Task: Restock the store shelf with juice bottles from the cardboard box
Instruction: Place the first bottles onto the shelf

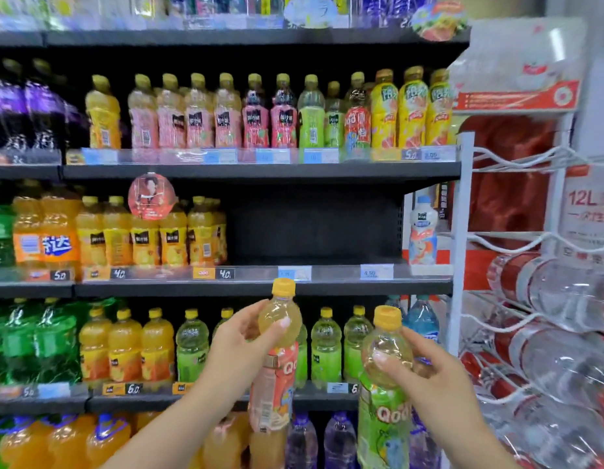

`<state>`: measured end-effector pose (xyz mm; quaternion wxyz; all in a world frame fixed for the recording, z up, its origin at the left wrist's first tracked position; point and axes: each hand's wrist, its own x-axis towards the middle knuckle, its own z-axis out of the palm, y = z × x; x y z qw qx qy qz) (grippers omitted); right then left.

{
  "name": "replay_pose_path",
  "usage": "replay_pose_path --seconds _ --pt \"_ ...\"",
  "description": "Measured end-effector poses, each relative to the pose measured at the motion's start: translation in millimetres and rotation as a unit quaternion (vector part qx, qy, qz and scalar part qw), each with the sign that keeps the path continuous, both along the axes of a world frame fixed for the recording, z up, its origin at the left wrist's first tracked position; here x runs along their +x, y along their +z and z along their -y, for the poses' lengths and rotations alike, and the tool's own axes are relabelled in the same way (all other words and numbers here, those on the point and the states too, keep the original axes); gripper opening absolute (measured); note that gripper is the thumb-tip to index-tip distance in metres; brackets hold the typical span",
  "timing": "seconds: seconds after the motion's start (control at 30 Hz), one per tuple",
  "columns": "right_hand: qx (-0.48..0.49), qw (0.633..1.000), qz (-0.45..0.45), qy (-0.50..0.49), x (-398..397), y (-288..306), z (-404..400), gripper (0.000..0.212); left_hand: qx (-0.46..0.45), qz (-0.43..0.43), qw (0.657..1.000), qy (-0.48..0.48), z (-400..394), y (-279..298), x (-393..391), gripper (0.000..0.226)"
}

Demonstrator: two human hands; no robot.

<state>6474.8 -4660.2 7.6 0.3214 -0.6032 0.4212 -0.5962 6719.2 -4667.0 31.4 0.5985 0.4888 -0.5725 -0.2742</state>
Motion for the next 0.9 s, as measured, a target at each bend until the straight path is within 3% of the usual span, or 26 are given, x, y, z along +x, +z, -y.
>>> replay_pose_path --seconds 0.23,0.37,0.6,0.7,0.9 --pt "-0.02 0.999 0.005 -0.031 4.4 18.1 33.3 0.053 -0.036 -0.01 0.999 -0.033 50.1 20.1 8.2 0.029" --pt "-0.033 0.998 -0.001 -0.056 11.6 33.8 36.2 0.038 -0.044 -0.015 0.998 -0.031 51.5 26.8 24.7 0.031" --pt "-0.08 0.994 -0.034 -0.06 42.4 74.4 48.8 0.047 -0.064 -0.064 0.996 0.006 32.8 31.2 68.9 0.025" --pt "-0.107 0.993 -0.041 -0.028 59.9 100.3 60.3 0.026 -0.071 -0.083 0.994 0.025 33.1 35.0 83.8 0.026" --pt "-0.156 0.984 -0.067 -0.057 74.0 145.2 112.1 0.019 -0.131 -0.092 0.987 0.026 69.5 79.4 90.0 0.026"
